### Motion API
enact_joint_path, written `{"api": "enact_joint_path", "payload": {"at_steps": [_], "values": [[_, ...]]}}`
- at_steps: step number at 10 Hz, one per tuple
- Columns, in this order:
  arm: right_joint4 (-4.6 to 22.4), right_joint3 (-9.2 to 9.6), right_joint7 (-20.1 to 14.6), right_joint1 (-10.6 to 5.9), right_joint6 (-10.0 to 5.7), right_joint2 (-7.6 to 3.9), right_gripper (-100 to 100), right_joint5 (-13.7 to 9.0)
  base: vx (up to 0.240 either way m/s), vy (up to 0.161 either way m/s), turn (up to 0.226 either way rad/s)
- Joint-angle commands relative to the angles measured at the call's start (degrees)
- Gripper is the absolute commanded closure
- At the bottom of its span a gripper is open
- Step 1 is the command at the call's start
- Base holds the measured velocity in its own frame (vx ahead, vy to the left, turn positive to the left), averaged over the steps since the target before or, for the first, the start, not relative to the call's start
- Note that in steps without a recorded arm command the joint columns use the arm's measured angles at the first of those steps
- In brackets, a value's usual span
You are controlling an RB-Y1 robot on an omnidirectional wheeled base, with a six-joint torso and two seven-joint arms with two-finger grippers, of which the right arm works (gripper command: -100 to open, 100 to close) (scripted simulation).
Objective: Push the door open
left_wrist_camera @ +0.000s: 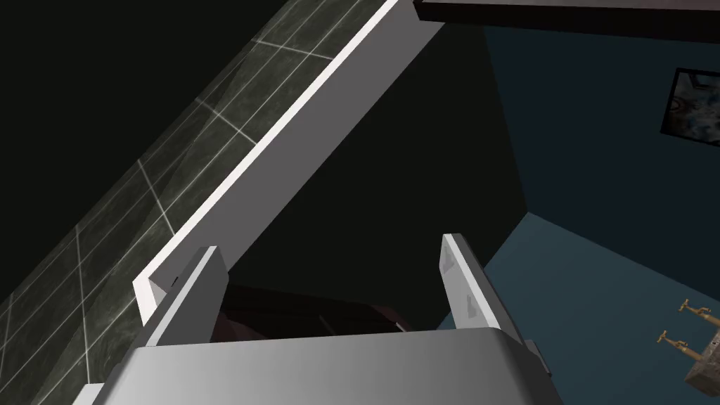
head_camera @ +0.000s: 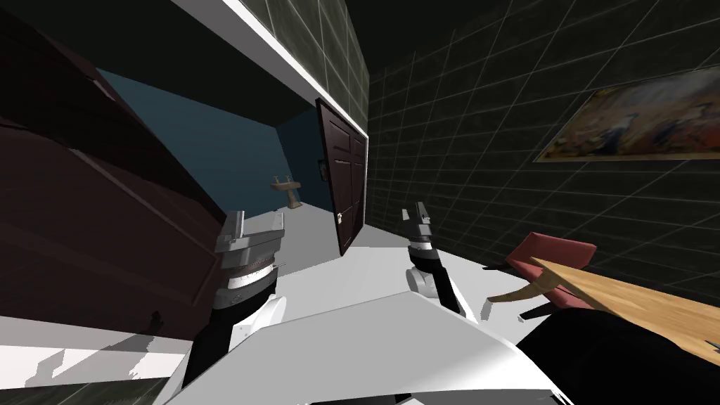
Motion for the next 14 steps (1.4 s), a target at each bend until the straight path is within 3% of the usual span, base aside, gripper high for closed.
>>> {"api": "enact_joint_path", "payload": {"at_steps": [1,10,11,14], "values": [[1.6,-0.01,0.0,-0.56,-0.33,-0.26,-100,-0.1,0.019,-0.014,0.194],[13.8,-0.12,-0.3,-5.06,-2.97,-1.98,-100,-1.1,0.044,-0.041,0.2],[14.2,-0.12,-0.3,-5.06,-2.97,-1.98,-100,-1.1,0.035,-0.043,0.066],[19.5,-0.16,-0.5,-7.06,-4.15,-2.64,-100,-1.5,0.04,-0.047,0.193]]}}
